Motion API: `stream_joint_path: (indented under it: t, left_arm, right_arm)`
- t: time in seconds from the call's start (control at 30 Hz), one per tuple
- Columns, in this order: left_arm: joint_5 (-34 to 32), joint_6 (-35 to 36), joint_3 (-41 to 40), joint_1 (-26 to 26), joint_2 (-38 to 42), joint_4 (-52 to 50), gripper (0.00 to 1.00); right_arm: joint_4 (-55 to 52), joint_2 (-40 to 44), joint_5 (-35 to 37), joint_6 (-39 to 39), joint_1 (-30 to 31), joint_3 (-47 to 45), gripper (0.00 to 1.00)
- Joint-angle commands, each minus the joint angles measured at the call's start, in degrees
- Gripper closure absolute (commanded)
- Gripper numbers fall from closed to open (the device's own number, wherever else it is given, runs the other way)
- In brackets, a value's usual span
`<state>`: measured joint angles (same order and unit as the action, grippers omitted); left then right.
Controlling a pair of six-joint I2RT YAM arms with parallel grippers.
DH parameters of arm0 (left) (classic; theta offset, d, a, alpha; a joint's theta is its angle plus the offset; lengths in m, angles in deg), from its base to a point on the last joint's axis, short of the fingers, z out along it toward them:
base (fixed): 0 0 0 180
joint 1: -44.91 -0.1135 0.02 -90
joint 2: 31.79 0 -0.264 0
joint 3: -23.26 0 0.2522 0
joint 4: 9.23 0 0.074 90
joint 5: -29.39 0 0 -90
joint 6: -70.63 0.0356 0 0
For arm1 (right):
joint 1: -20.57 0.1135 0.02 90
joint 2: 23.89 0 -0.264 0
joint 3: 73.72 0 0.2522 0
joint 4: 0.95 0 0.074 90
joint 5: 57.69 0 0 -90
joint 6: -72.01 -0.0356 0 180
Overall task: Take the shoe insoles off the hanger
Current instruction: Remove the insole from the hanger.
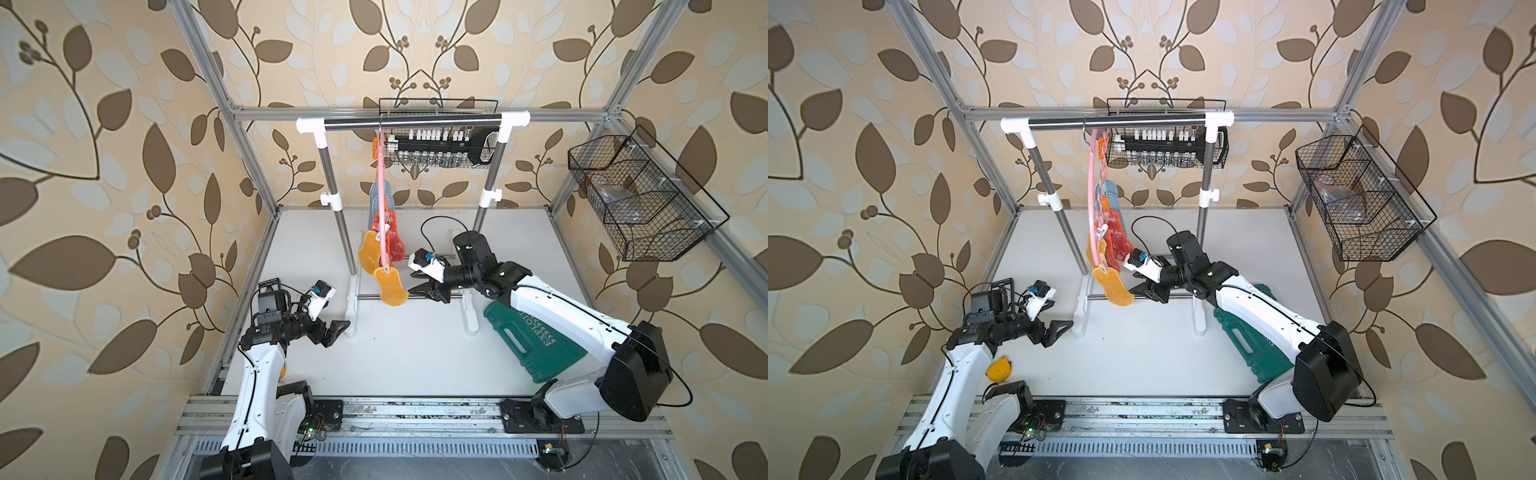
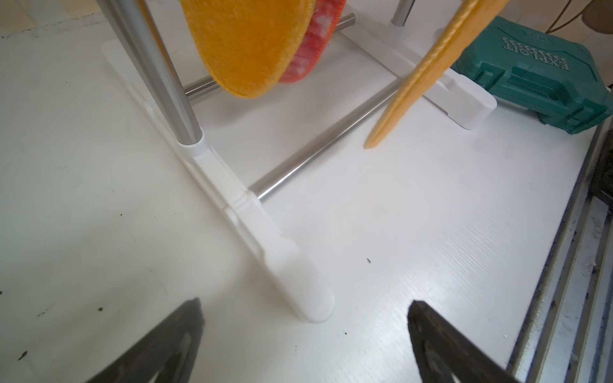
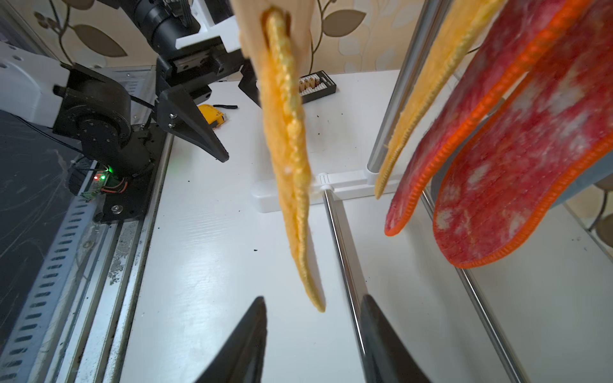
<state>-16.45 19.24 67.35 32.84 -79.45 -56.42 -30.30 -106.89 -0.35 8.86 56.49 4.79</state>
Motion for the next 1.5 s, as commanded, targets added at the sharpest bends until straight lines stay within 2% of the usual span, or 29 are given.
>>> stream_joint_path:
  t: [0.0,0.03,0.07,0.2,0.3,0.47,0.63,0.67,0.8,0.83,1.07,1.27,1.47]
  left_arm:
    - [2.6,0.99,0.37,-0.67,0.27,-1.44,0.01]
    - [2.53,0.95,0.5,-0.64,0.27,-1.54,0.01]
    - [2.43,0.93,0.39,-0.64,0.36,-1.55,0.01]
    - [2.46,0.83,0.31,-0.62,0.47,-1.29,0.01]
    - [2.25,0.78,0.35,-0.67,0.61,-1.55,0.01]
    - [2.33,0.92,0.25,-0.64,0.91,-1.63,0.01]
    - [2.24,1.0,0.24,-0.67,1.23,-1.86,0.01]
    - [2.33,1.0,0.17,-0.67,1.17,-1.86,0.01]
    - [2.18,1.15,0.12,-0.65,1.49,-1.99,0.01]
    - [2.24,1.14,0.01,-0.67,1.58,-2.0,0.01]
    - [3.63,5.08,-0.09,-0.62,3.77,-3.75,0.01]
    - [11.61,14.91,3.81,-0.6,2.86,-11.86,0.01]
    - [21.96,17.14,12.65,-0.58,0.1,-18.97,0.01]
  right_arm:
    - [2.72,1.7,-2.89,2.45,-0.08,-2.23,0.46]
    - [2.61,1.47,-2.93,2.6,-0.07,-2.2,0.45]
    - [2.55,1.13,-3.32,2.6,-0.08,-2.07,0.35]
    - [3.81,-0.04,-9.07,1.96,-0.11,-1.65,0.33]
    - [10.29,-0.32,-12.67,-2.31,0.56,-3.62,0.33]
    - [16.1,-1.56,-9.81,-3.71,4.11,-4.69,0.33]
    - [21.81,-3.86,-7.77,-6.85,4.42,-4.02,0.34]
    - [22.64,-4.42,-8.13,-7.34,4.42,-3.72,0.38]
    - [26.81,-5.76,-10.85,-10.64,4.42,-3.23,0.91]
    - [27.55,-5.9,-11.42,-11.54,4.39,-3.27,0.98]
    - [29.7,-5.16,-10.61,-16.84,6.31,-3.49,1.0]
    - [33.29,-3.75,-7.56,-25.28,8.1,-3.49,1.0]
    - [34.95,-2.13,-3.94,-28.08,12.34,-3.32,0.99]
